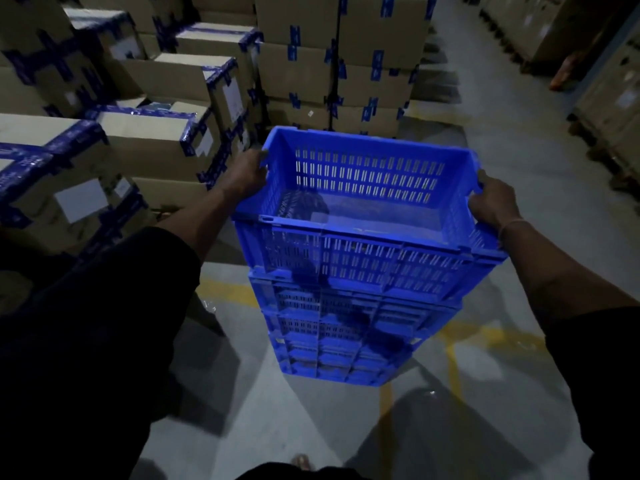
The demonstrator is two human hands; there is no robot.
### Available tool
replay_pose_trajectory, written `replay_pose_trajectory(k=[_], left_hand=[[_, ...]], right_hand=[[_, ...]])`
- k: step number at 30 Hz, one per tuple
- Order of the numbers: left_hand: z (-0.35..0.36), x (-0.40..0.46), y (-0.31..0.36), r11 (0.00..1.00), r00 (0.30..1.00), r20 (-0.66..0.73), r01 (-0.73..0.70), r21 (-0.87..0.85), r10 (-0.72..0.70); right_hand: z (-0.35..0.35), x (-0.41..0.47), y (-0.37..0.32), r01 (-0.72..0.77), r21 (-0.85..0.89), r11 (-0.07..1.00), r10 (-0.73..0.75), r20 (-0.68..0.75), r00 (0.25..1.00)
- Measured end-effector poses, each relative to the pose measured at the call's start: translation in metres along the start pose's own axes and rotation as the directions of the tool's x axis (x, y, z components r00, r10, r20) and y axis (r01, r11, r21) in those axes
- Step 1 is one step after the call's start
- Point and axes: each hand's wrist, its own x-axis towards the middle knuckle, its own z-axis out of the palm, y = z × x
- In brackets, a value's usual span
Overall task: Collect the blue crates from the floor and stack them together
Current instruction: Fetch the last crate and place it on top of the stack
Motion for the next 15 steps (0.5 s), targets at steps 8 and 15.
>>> replay_pose_trajectory(k=[8, 15], left_hand=[[0.008, -0.026, -0.005, 0.997, 0.998, 0.062, -0.031, 0.065, 0.027], [0.018, -0.021, -0.007, 0.955, 0.990, 0.138, -0.059, 0.290, 0.019]], right_hand=[[-0.007, -0.016, 0.013, 0.057, 0.002, 0.998, -0.057, 0.081, 0.995], [-0.003, -0.009, 0.013, 0.066, -0.140, 0.988, -0.035, 0.213, 0.977]])
